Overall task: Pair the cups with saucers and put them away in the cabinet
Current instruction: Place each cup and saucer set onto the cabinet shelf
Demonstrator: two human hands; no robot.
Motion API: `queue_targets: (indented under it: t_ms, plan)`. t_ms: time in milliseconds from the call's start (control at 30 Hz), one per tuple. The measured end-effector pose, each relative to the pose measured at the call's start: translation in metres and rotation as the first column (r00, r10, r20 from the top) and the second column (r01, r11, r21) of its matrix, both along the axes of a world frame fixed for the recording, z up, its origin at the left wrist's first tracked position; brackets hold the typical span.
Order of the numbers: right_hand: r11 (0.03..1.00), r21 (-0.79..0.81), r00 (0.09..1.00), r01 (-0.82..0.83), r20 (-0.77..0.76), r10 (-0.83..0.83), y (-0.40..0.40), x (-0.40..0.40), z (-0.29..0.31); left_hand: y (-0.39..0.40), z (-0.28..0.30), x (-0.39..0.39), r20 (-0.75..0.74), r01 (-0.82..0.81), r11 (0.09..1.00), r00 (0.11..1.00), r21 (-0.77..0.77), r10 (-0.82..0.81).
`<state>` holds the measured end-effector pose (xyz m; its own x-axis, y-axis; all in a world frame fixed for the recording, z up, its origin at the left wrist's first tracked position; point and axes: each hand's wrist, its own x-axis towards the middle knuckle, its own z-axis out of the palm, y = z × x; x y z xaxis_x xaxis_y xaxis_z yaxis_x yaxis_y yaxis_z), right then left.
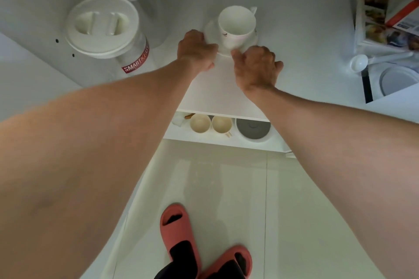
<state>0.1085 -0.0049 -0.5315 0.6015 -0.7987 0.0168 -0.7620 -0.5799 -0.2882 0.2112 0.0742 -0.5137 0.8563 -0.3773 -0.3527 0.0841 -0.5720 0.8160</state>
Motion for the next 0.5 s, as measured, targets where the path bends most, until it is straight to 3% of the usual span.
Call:
queue_targets:
  t_ms: [200, 333, 500]
  plan:
    - [0.999, 0.037, 0.999, -0.032, -0.007, 0.032, 0.000, 0.002, 0.006, -0.008, 0.002, 0.007, -0.015, 0.078, 0.996, 0.997, 0.047, -0.078]
    - [0.990, 0.138, 0.997, 0.032, -0.069, -0.023, 0.011, -0.023, 0.007, 0.010, 0.007, -0.009, 0.228, 0.239, 0.912, 0.918, 0.334, -0.324]
    - [0.959, 0.276, 0.977, 0.066, -0.211, -0.006, 0.048, -0.088, 0.035, 0.071, 0.024, -0.084, 0.284, 0.245, 0.877, 0.881, 0.413, -0.380]
